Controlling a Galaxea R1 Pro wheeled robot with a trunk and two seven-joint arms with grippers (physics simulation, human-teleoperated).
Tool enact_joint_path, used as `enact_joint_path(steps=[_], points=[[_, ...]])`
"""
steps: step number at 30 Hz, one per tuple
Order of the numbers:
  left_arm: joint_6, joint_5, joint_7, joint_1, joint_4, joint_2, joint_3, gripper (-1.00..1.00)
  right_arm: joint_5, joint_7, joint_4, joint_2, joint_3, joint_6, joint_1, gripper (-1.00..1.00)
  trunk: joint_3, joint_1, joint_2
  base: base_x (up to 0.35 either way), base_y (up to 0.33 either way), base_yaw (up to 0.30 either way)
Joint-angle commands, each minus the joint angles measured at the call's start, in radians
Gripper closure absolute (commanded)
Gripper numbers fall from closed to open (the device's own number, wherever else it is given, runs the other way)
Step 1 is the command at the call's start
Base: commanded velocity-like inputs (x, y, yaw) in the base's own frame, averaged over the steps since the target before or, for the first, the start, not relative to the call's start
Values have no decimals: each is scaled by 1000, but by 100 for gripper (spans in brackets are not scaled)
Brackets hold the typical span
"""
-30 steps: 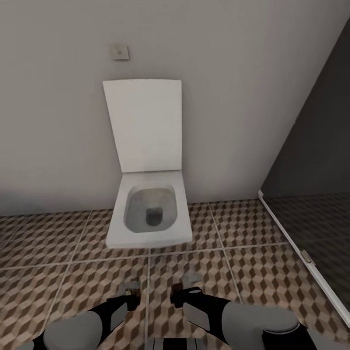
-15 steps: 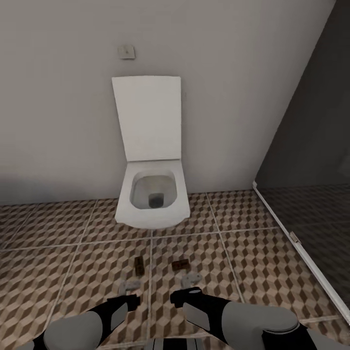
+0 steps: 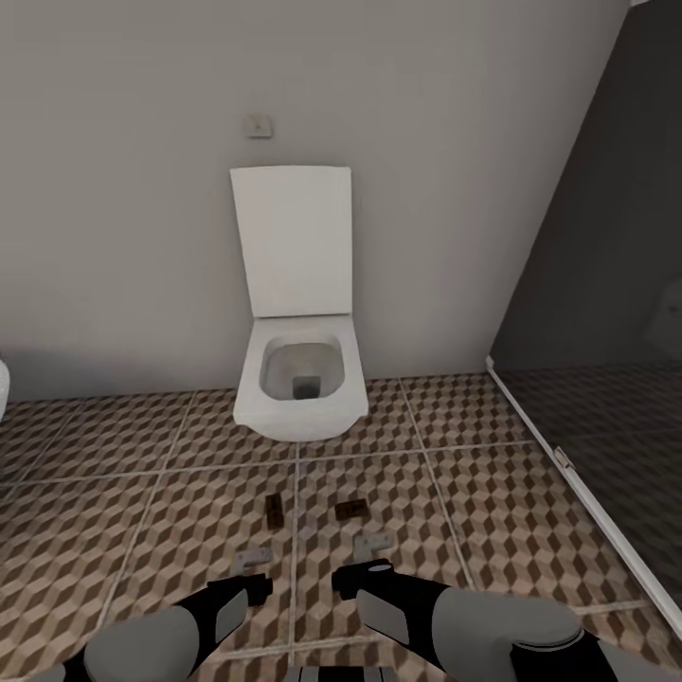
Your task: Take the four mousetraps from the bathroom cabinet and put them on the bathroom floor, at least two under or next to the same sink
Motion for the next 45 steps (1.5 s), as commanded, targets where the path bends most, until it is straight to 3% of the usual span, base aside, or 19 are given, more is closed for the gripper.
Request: enact_joint_path(steps=[1, 20, 45], points=[[5, 7, 2, -1, -1, 0, -8, -100, 0, -5, -2, 0, 5, 4, -1, -100, 3, -1, 0, -14, 0, 0], [23, 4, -9, -1, -2, -2, -12, -100, 0, -5, -2, 0, 4, -27, -1, -100, 77, -9, 4, -88, 0, 0], [20, 8, -9, -1, -2, 1, -11, -100, 0, -6, 9, 0, 5, -26, -1, -100, 155, -105, 179, -320, 0, 0]])
